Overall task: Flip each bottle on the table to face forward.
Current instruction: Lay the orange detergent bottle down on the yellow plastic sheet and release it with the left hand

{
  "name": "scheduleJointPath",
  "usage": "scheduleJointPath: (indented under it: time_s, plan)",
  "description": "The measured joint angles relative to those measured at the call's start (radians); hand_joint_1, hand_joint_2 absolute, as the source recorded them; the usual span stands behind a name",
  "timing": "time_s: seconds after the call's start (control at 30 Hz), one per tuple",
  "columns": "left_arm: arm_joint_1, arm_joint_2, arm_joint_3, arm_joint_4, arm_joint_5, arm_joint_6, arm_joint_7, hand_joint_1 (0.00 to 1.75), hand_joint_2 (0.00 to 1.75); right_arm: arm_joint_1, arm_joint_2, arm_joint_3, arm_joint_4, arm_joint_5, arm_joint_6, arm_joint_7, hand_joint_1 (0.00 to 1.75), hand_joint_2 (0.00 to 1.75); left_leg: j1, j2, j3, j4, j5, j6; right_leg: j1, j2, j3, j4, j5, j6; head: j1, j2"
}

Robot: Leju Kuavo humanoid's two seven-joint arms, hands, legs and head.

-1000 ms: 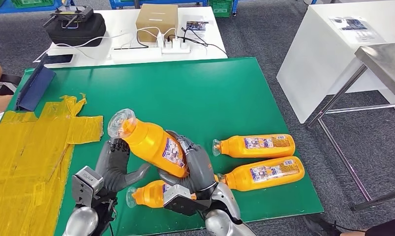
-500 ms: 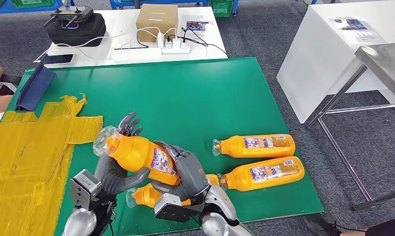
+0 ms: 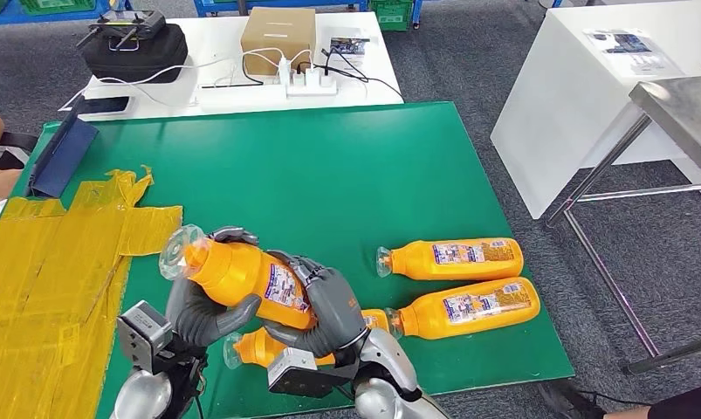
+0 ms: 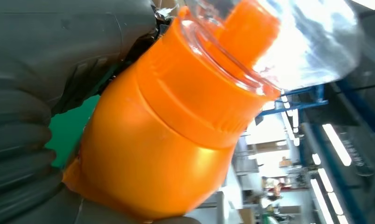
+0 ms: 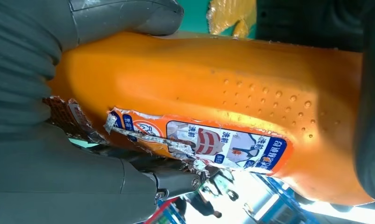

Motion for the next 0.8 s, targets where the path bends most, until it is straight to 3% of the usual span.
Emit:
scheduleJointPath:
  time_s: [0.8]
  plan:
    - [-0.015, -0.002, 0.0, 0.006, 0.0, -0.004, 0.0, 1.75, 1.75, -0.008, 0.0, 0.036, -0.017, 0.044, -0.047, 0.039, 1.75, 1.75, 0.0, 0.0, 0.0, 0.0, 0.0, 0.0, 0.0, 0.0, 0.0, 0.0, 0.0, 0.0, 0.0, 0.0]
